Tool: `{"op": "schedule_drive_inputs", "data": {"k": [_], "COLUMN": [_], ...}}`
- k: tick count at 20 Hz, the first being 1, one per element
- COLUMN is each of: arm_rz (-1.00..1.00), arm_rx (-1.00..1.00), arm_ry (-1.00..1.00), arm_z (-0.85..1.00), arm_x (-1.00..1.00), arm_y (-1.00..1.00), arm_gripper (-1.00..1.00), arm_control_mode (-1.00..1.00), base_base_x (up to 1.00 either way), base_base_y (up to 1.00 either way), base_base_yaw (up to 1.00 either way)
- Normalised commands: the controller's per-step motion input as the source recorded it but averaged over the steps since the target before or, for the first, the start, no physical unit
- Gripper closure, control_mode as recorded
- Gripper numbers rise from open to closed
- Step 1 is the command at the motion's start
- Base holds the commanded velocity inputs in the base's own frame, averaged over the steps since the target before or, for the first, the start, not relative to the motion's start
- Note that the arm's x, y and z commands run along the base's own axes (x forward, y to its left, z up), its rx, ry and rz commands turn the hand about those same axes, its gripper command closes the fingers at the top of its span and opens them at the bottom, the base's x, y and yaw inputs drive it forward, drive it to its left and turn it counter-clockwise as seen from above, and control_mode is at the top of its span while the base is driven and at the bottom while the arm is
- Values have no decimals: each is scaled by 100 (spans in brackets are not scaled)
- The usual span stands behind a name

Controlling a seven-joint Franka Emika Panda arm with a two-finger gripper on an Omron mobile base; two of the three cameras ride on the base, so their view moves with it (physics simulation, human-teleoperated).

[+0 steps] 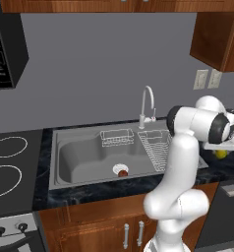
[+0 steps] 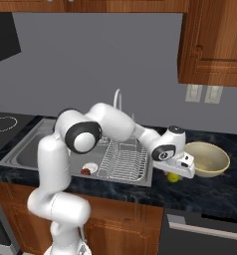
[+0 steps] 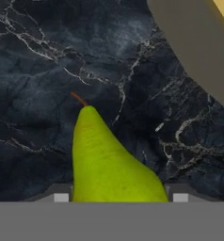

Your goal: Remove the apple and pear from the sink. Then move the bowl and cup from the counter to the sink for washing.

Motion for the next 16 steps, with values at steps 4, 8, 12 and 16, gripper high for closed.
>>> {"op": "schedule_drive_inputs", "data": {"k": [4, 8, 12, 16], "arm_rz": [1, 0, 0, 0], "arm_rx": [4, 11, 12, 9], "arm_ry": [3, 3, 0, 0], "arm_z": [-1, -8, -9, -8], "arm_x": [-2, -6, -8, -4], "arm_y": [-22, -11, -3, 0], "arm_gripper": [100, 100, 100, 100], "arm_control_mode": [-100, -100, -100, -100], "base_base_x": [0, 0, 0, 0], "base_base_y": [0, 0, 0, 0], "base_base_yaw": [0, 0, 0, 0]}}
